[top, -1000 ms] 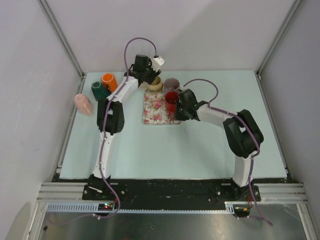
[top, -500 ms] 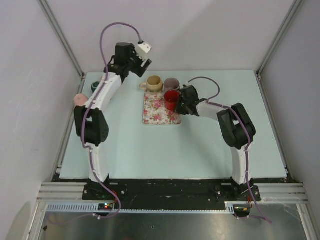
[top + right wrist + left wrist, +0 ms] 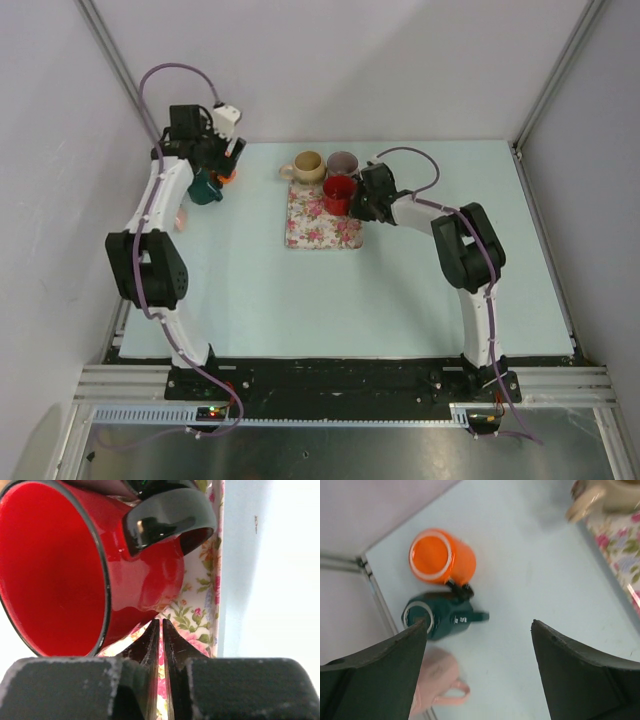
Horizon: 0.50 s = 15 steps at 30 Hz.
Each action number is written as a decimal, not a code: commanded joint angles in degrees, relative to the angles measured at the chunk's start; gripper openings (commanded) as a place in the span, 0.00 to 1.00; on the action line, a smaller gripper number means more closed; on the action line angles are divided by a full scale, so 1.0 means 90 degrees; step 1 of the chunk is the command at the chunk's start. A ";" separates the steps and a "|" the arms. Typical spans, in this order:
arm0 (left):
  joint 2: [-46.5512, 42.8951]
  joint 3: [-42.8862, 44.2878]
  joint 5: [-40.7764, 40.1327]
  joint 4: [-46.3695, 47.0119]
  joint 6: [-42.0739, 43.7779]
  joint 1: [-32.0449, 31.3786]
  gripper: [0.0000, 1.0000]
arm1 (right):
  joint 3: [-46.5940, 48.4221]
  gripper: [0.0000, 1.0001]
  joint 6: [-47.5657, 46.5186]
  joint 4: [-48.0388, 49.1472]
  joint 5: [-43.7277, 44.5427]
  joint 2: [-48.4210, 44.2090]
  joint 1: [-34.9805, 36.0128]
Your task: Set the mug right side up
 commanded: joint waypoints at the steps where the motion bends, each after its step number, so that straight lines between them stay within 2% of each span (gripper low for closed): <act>1: -0.0893 -0.0273 -0.0143 -0.0642 0.0480 0.0418 0.88 | 0.0334 0.11 0.0164 0.0310 0.0001 0.0073 -0.0081; 6: -0.1325 -0.0622 -0.0679 -0.1133 0.0802 0.0941 0.89 | -0.0004 0.20 -0.0179 0.0221 -0.0152 -0.0502 0.0061; 9: -0.1577 -0.1070 -0.1061 -0.1250 0.1656 0.1010 0.89 | -0.0235 0.30 -0.0575 0.0056 -0.0405 -0.0923 0.0166; 12: -0.1892 -0.1677 -0.1122 -0.1310 0.3673 0.0957 0.88 | -0.0414 0.47 -0.1146 -0.0244 -0.0808 -0.1324 0.0272; 15: -0.2138 -0.2567 -0.1327 -0.1319 0.6029 0.0865 0.89 | -0.0535 0.72 -0.1724 -0.0558 -0.1306 -0.1626 0.0381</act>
